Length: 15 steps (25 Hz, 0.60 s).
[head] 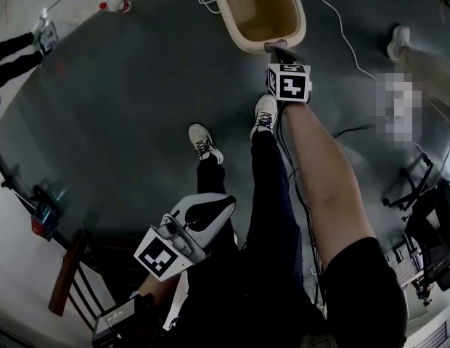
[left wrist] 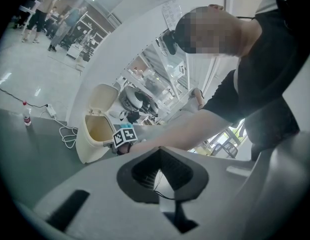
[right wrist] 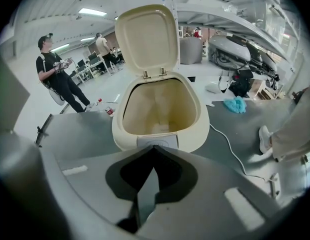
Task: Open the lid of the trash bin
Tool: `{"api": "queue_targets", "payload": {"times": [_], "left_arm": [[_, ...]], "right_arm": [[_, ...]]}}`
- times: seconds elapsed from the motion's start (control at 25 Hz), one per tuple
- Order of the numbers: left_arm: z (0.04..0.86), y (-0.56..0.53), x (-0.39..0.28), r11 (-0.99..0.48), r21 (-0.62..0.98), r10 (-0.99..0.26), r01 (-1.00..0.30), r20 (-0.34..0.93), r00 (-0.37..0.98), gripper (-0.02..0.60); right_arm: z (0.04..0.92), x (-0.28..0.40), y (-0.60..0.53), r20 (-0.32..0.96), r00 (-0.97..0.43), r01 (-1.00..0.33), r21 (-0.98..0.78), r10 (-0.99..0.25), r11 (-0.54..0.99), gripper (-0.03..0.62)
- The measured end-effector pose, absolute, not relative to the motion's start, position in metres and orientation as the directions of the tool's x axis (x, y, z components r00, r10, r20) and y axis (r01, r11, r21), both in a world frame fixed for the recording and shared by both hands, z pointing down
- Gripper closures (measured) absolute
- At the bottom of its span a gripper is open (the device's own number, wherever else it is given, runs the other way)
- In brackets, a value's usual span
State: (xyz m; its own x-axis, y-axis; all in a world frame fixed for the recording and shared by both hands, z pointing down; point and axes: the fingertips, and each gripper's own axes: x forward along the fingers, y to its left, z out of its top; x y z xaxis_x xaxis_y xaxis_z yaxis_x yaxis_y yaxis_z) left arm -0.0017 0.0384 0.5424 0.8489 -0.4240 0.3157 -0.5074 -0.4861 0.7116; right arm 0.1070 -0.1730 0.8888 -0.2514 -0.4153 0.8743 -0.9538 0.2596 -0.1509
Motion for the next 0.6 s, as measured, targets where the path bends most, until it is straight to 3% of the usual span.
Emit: {"api": "queue_targets", "payload": {"times": [0.6], "left_arm": [[0.538,0.051,-0.001,-0.489,0.703,-0.437,-0.516,0.314,0.843,0.578]], "right_arm": [[0.887,0.106,-0.175,0.872,-0.269,-0.952,-0.175,-0.410,0.253,0.585]]}}
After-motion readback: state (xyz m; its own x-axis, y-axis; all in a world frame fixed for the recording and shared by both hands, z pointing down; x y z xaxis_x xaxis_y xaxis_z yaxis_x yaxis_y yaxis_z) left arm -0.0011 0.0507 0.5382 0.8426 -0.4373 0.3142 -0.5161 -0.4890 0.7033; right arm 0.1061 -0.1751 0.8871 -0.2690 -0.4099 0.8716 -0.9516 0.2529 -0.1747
